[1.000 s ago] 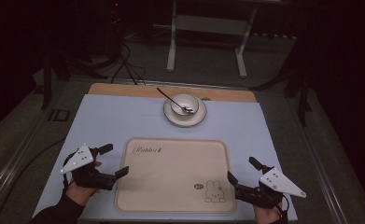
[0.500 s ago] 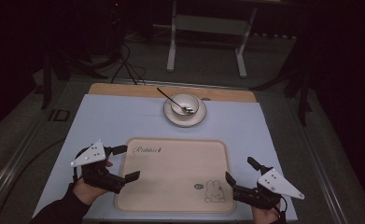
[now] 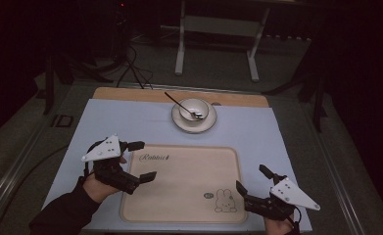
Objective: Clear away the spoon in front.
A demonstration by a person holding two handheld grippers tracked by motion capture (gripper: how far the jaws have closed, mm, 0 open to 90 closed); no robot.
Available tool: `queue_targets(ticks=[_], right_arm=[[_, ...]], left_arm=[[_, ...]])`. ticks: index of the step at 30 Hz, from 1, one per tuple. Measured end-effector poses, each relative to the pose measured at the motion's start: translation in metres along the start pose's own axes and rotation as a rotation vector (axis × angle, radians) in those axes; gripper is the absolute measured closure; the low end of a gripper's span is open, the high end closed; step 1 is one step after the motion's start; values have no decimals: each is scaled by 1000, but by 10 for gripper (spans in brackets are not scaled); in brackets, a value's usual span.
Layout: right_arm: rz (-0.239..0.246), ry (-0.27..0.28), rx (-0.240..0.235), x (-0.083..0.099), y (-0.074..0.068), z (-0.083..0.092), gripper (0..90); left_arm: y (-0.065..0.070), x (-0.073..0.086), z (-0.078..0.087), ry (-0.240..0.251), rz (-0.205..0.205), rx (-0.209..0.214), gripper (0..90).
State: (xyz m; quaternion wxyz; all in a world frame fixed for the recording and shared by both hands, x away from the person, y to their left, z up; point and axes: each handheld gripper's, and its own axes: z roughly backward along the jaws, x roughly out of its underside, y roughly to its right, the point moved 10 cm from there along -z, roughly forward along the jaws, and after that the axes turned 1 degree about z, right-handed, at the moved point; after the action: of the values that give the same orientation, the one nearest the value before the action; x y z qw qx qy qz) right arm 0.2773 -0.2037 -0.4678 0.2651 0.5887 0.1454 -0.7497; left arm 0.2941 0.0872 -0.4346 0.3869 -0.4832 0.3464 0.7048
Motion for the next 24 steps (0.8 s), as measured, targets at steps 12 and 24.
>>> queue_targets(ticks=[12, 24], right_arm=[[5, 13, -9, -2, -3, 1, 124], [9, 13, -23, -2, -6, 0, 124]], left_arm=[[-21, -30, -19, 23, 2, -12, 9], [-54, -45, -47, 41, 22, -68, 10]])
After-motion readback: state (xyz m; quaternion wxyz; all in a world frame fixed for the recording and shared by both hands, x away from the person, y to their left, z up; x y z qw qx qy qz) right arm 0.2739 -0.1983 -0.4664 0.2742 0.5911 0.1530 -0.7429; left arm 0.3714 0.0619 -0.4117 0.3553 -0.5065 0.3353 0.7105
